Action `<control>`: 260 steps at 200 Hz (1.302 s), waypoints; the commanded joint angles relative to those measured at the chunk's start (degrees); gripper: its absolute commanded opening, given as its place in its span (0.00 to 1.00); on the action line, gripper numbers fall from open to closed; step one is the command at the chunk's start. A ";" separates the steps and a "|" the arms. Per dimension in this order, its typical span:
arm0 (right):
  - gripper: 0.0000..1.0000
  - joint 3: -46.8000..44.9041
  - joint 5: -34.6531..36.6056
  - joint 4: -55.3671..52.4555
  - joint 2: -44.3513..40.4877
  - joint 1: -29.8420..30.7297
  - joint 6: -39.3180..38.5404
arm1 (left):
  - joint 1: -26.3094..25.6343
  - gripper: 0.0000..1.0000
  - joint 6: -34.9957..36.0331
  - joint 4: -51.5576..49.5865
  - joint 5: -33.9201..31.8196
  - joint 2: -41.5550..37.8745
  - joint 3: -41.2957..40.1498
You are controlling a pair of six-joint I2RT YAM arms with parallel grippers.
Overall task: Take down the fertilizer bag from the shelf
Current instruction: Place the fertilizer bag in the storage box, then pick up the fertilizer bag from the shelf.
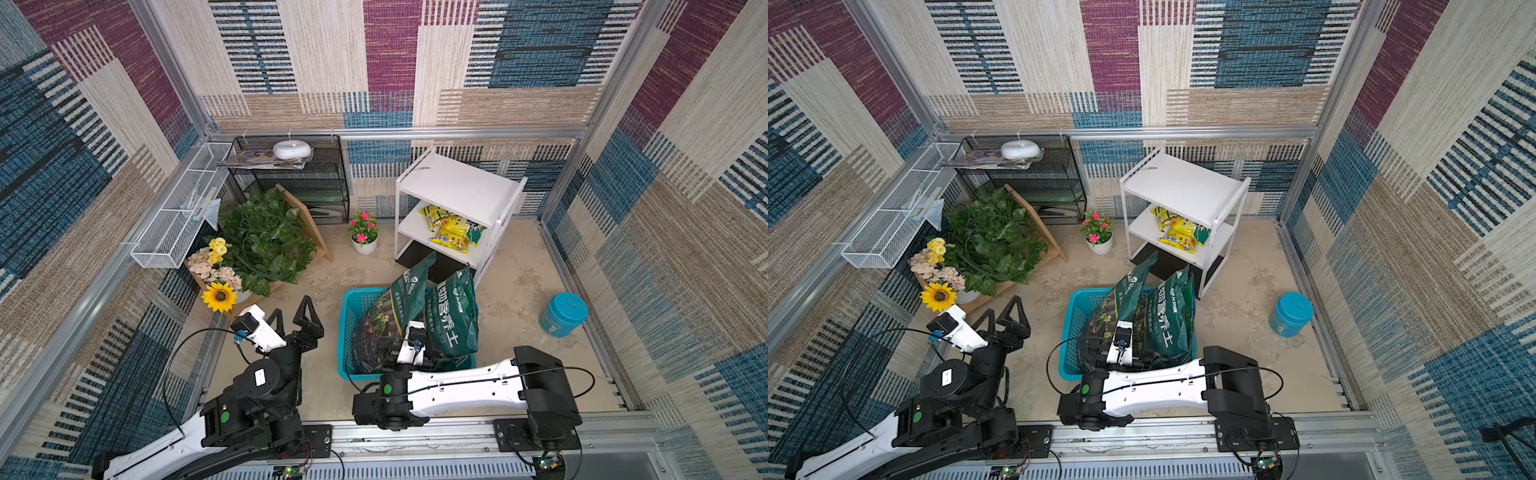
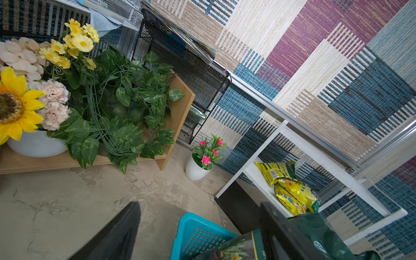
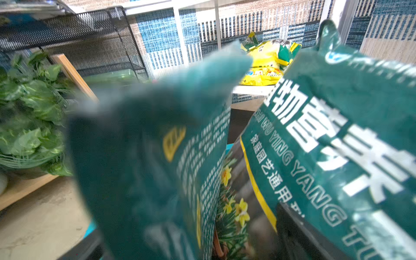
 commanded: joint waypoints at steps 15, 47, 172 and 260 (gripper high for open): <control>0.99 6.56 2.11 -2.23 -2.97 0.07 -11.02 | 0.02 0.86 0.43 0.42 -0.30 0.12 -0.27; 0.99 17.69 4.14 -2.13 -3.07 -0.72 -26.58 | 0.08 0.86 1.04 1.35 -0.12 0.53 -0.53; 1.00 24.73 -25.55 56.63 -15.38 -28.61 -116.12 | 0.24 0.86 6.48 2.80 8.48 7.36 3.25; 1.00 -12.91 -42.59 77.52 -54.47 -28.83 -115.24 | 13.58 0.87 10.26 -8.50 47.46 41.60 36.81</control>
